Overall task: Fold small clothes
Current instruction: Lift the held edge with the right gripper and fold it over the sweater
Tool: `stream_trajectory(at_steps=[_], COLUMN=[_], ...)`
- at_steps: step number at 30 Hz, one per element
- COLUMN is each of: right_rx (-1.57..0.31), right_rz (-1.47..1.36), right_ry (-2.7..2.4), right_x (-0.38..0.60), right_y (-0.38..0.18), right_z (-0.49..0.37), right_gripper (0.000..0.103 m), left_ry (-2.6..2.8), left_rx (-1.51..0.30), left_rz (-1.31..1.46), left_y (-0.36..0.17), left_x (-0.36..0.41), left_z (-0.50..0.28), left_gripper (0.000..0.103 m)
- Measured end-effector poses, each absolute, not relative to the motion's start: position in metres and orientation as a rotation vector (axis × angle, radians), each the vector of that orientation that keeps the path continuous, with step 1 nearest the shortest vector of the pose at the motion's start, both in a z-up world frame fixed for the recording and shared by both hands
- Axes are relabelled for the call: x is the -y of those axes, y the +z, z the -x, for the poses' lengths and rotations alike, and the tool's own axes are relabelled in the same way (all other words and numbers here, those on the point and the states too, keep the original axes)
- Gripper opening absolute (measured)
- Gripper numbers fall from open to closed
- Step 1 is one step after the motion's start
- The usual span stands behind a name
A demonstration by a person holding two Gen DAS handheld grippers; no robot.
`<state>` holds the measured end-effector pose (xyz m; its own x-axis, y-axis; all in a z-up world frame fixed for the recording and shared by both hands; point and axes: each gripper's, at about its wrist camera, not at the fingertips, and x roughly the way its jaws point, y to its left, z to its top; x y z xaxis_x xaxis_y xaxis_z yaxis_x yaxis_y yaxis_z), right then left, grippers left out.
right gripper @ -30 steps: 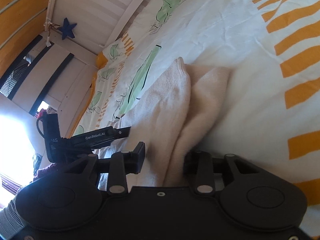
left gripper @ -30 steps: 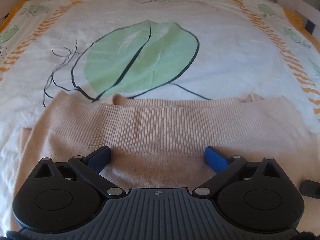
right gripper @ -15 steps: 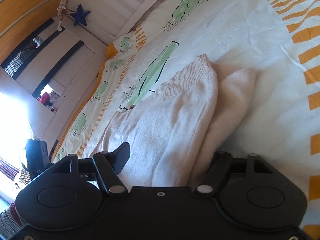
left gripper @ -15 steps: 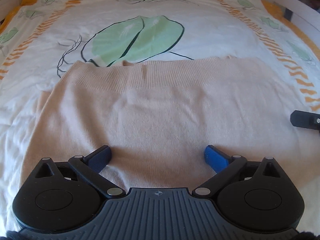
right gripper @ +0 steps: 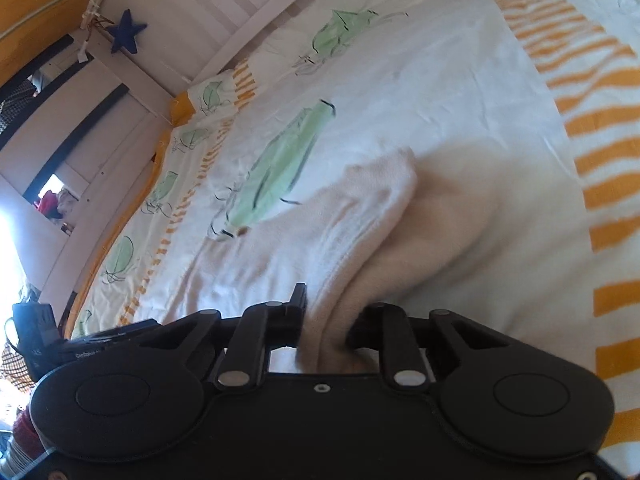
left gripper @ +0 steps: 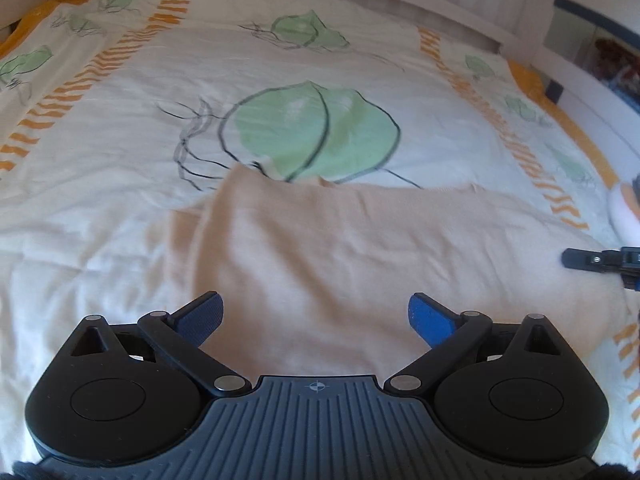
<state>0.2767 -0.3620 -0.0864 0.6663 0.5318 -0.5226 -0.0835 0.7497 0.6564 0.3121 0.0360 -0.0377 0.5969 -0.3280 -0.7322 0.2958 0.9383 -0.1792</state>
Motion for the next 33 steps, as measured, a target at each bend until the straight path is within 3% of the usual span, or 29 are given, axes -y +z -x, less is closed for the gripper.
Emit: stream_trajectory(at_steps=[10, 24, 27, 31, 33], right_rx=[-0.751, -0.867, -0.854, -0.825, -0.798], right_rz=[-0.518, -0.31, -0.248, -0.277, -0.272], right_ry=[0.492, 0.517, 0.499, 0.547, 0.574], right_x=[0.254, 0.084, 0.068, 0.064, 0.064], right_y=[-0.025, -0.077, -0.079, -0.082, -0.079], right_z=[-0.314, -0.334, -0.33, -0.329, -0.325], right_gripper=[0.027, 0.027, 0.033, 0.055, 0.057], left_ry=[-0.254, -0.23, -0.236, -0.242, -0.236], left_rx=[-0.783, -0.791, -0.785, -0.781, -0.782], left_rz=[0.226, 0.41, 0.432, 0.427, 0.433], left_y=[-0.029, -0.026, -0.026, -0.025, -0.026], left_x=[-0.132, -0.186, -0.187, -0.186, -0.188], left_z=[-0.33, -0.342, -0.344, -0.344, -0.344], left_gripper=[0.1, 0.1, 0.1, 0.1, 0.1])
